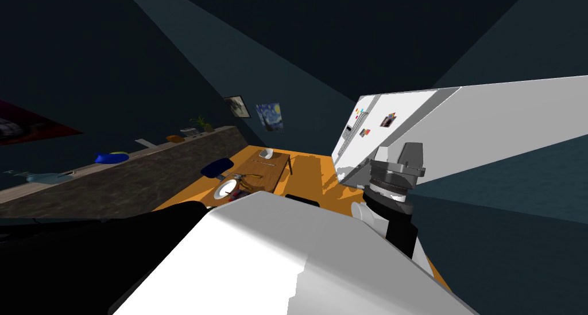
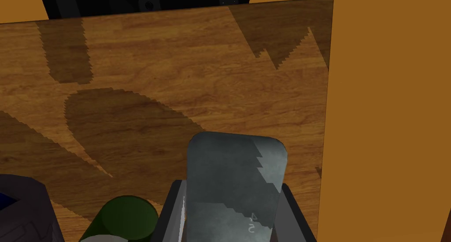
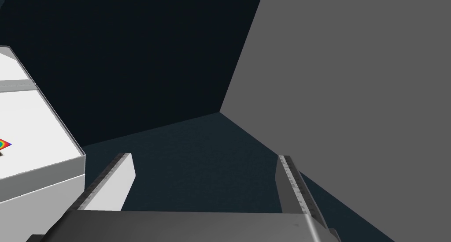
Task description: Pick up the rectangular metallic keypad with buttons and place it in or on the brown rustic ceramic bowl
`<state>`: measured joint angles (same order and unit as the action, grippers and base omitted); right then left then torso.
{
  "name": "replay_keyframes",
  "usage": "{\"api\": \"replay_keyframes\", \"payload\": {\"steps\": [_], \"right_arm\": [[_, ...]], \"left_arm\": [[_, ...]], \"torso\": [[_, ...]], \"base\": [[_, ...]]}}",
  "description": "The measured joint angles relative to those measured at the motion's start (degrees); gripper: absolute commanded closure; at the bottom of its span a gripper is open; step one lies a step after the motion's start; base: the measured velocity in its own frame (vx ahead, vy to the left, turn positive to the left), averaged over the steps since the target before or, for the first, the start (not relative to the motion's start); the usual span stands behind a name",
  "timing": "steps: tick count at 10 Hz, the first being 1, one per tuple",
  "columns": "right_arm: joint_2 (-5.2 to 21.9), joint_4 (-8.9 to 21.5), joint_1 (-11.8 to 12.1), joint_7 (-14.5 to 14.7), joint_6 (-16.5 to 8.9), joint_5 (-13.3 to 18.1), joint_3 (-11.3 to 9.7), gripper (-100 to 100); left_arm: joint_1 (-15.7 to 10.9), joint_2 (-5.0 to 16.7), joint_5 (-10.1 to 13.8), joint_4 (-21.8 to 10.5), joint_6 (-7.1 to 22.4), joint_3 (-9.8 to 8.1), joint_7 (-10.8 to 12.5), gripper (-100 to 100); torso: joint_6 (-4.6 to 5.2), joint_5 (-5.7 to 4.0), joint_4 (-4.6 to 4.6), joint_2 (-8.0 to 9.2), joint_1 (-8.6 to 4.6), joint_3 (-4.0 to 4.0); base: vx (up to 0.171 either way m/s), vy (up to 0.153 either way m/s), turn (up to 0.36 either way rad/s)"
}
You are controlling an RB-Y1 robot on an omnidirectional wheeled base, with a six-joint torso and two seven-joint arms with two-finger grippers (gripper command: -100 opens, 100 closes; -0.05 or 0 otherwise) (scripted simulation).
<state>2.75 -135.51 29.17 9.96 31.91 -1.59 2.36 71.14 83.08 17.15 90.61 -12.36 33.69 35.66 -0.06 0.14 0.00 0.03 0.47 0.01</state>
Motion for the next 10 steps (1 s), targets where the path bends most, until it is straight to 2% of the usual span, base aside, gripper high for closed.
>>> {"api": "replay_keyframes", "payload": {"steps": [4,5,9,10], "right_arm": [[0.0,0.0,0.0,0.0,0.0,0.0,0.0,0],[0.0,0.0,0.0,0.0,0.0,0.0,0.0,0],[0.0,0.0,0.0,0.0,0.0,0.0,0.0,0],[0.0,0.0,0.0,0.0,0.0,0.0,0.0,0]], "left_arm": [[4.2,1.8,1.8,-0.2,-2.8,-4.43,3.8,100],[4.2,1.9,1.9,-0.2,-3.0,-4.58,4.1,-100],[4.2,1.9,1.9,-0.2,-3.0,-4.57,4.0,-100],[4.2,1.9,1.9,-0.2,-3.0,-4.57,4.0,0]], "torso": [[-0.13,-0.03,0.04,0.01,-0.09,0.02],[-0.16,-0.01,0.04,0.01,-0.15,0.03],[-0.16,-0.03,0.04,0.0,-0.23,0.02],[-0.16,-0.03,0.04,0.0,-0.23,0.02]], "base": [[-0.012,0.023,-0.005],[0.0,0.0,0.0],[0.0,0.0,0.0],[0.0,0.0,0.0]]}}
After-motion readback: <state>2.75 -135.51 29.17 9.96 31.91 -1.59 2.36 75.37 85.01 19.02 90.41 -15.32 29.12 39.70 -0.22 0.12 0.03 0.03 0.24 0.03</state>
